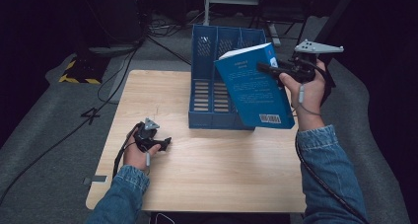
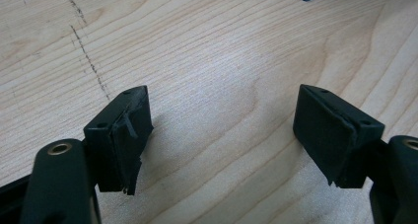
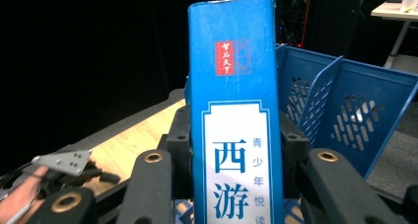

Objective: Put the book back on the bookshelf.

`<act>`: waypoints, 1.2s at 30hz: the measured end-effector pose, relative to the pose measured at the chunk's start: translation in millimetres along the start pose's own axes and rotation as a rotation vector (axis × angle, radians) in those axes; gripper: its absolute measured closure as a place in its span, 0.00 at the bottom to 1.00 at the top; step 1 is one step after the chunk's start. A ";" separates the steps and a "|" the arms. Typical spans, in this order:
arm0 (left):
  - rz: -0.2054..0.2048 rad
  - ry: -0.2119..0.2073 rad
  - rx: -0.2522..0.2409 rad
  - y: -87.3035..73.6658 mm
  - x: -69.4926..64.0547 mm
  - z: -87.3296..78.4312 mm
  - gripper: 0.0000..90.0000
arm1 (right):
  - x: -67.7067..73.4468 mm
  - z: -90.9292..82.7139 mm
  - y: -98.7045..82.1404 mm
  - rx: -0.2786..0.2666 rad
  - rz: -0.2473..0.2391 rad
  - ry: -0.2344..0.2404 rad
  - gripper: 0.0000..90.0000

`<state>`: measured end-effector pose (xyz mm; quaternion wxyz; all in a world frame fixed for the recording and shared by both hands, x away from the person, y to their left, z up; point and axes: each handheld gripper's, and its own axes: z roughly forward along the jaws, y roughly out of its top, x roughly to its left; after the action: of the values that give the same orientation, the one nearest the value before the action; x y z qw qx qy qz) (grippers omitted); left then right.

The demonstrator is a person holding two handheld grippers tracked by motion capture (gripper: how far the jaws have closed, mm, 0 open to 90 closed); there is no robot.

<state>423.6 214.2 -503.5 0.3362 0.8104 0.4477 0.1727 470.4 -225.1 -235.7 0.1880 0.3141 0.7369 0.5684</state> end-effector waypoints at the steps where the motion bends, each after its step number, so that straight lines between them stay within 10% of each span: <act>1: 0.000 0.000 0.000 0.0 0.0 0.1 0.26 | -5.8 4.3 2.5 -0.004 0.013 -0.006 0.69; 22: -0.003 -0.001 -0.003 0.2 -0.1 0.4 0.26 | -43.8 33.6 4.0 -0.063 0.105 -0.021 0.68; 36: -0.006 -0.003 -0.003 0.5 0.0 0.8 0.26 | -73.2 21.0 -11.1 -0.090 0.147 -0.053 0.68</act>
<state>424.4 213.7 -503.7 0.3386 0.8089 0.4491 0.1711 534.5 -261.3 -258.1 0.1791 0.3734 0.6804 0.6046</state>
